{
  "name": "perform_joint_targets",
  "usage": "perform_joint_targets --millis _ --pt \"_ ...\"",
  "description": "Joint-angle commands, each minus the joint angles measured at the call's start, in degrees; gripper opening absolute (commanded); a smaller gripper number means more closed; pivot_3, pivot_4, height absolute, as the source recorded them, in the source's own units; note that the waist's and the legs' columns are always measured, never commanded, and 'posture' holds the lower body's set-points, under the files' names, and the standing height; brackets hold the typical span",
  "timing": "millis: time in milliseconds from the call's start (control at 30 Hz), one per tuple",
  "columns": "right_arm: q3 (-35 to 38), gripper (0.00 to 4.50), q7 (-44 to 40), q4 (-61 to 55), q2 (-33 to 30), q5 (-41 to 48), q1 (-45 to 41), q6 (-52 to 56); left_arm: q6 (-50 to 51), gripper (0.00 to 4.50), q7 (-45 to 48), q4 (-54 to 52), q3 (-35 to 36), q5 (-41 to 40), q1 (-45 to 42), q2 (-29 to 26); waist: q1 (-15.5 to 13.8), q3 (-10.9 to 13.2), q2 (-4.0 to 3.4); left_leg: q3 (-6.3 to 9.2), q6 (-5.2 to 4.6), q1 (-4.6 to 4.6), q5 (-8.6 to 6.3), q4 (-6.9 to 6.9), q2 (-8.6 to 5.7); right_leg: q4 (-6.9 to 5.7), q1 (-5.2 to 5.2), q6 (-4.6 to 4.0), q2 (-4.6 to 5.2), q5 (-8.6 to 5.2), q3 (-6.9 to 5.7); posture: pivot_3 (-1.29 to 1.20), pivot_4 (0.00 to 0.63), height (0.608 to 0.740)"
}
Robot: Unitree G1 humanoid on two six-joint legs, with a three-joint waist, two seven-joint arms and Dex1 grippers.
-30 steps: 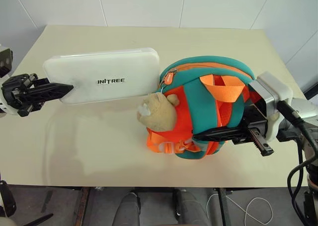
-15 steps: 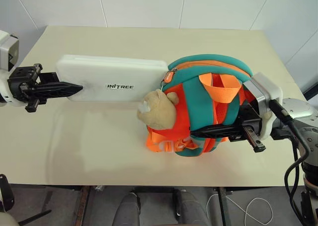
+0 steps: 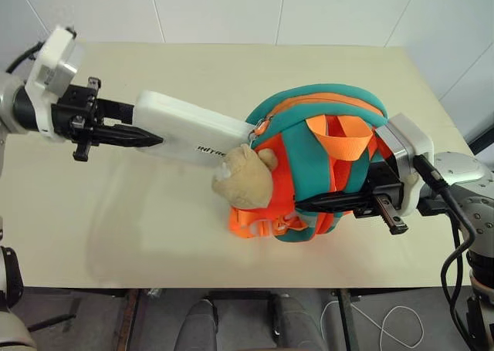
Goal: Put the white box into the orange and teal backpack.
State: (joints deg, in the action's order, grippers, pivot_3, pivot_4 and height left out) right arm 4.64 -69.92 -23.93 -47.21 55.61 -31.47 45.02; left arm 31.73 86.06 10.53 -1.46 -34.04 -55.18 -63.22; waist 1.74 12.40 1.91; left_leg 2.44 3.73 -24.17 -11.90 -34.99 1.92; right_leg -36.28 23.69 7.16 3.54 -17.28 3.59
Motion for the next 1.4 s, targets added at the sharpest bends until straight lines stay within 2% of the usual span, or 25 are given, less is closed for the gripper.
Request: perform_joint_targets --millis 33,267,600,1000,1067,1100,1200,1267,1367,1400 --pt "0.2 0.0 -0.3 -0.4 0.4 0.2 -1.0 -1.1 1.4 1.24 2.9 -3.2 -1.7 1.3 -3.4 1.0 -0.1 0.0 0.0 0.0 0.0 0.0 0.0 -0.01 0.0 -0.04 0.01 0.0 0.0 0.0 0.0 0.0 0.15 0.74" --pt "-0.1 0.0 -0.3 -0.3 1.1 -0.4 -1.0 -1.3 7.1 1.24 -3.1 -5.9 -6.2 5.0 -6.0 6.7 -0.1 0.0 0.0 0.02 0.0 0.0 0.0 -0.14 0.0 -0.2 0.0 0.01 -0.01 -0.01 0.01 0.0 0.15 0.74" --pt "-1.3 0.0 -0.7 0.7 2.2 -1.4 -1.7 -2.0 14.1 1.24 -14.5 -8.6 -11.3 9.2 -7.4 20.7 -0.2 0.0 0.0 0.08 -0.01 0.01 0.01 -0.19 -0.01 -0.31 0.01 0.03 -0.03 0.0 0.03 0.0 0.15 0.74" --pt "-2.3 0.0 -1.1 1.8 3.4 -2.6 -2.7 -2.4 15.0 1.24 -20.1 -6.0 -13.0 12.1 -9.5 30.2 -0.2 0.0 -0.01 0.12 0.0 0.02 0.03 -0.29 -0.06 -0.37 -0.05 0.08 -0.03 0.03 0.05 0.0 0.15 0.74" --pt "-2.5 0.0 -1.1 1.9 3.8 -2.7 -3.1 -2.5 17.0 1.97 -19.6 -7.7 -12.7 11.0 -9.1 30.1 -0.2 0.0 -0.01 0.13 0.0 0.01 0.03 -0.29 -0.06 -0.36 -0.04 0.08 -0.03 0.03 0.05 0.0 0.15 0.74" --pt "-2.5 0.0 -1.1 1.9 3.9 -2.8 -3.1 -2.5 17.8 2.1 -19.3 -8.9 -12.3 10.5 -8.8 29.4 -0.1 0.0 -0.01 0.13 0.0 0.01 0.03 -0.28 -0.06 -0.36 -0.04 0.08 -0.03 0.03 0.05 0.0 0.15 0.74" --pt "-2.5 0.0 -1.1 1.9 4.1 -2.9 -3.2 -2.4 20.1 3.02 -18.7 -11.2 -10.8 9.3 -8.4 27.2 0.0 0.0 -0.03 0.13 0.0 0.02 0.03 -0.27 -0.05 -0.38 -0.03 0.09 -0.04 0.03 0.05 0.0 0.15 0.74" --pt "-2.5 0.0 -1.1 1.9 4.1 -2.9 -3.2 -2.5 21.7 3.58 -17.6 -12.9 -9.4 8.4 -8.2 24.2 0.1 0.0 -0.05 0.13 0.0 0.03 0.03 -0.26 -0.05 -0.4 -0.02 0.09 -0.04 0.03 0.05 0.0 0.15 0.74" --pt "-2.7 0.0 -0.9 1.9 4.2 -2.9 -3.3 -2.5 21.9 4.44 -14.3 -14.2 -7.6 7.7 -6.8 16.7 0.4 0.0 -0.06 0.13 0.0 0.04 0.03 -0.24 -0.04 -0.44 0.0 0.08 -0.05 0.02 0.07 0.0 0.15 0.74" --pt "-2.7 0.0 -0.9 1.9 4.2 -2.9 -3.3 -2.5 21.9 4.47 -13.9 -14.2 -7.0 7.6 -6.6 15.1 0.4 0.0 -0.06 0.13 0.0 0.04 0.03 -0.24 -0.04 -0.45 0.01 0.07 -0.05 0.02 0.06 0.0 0.15 0.74"
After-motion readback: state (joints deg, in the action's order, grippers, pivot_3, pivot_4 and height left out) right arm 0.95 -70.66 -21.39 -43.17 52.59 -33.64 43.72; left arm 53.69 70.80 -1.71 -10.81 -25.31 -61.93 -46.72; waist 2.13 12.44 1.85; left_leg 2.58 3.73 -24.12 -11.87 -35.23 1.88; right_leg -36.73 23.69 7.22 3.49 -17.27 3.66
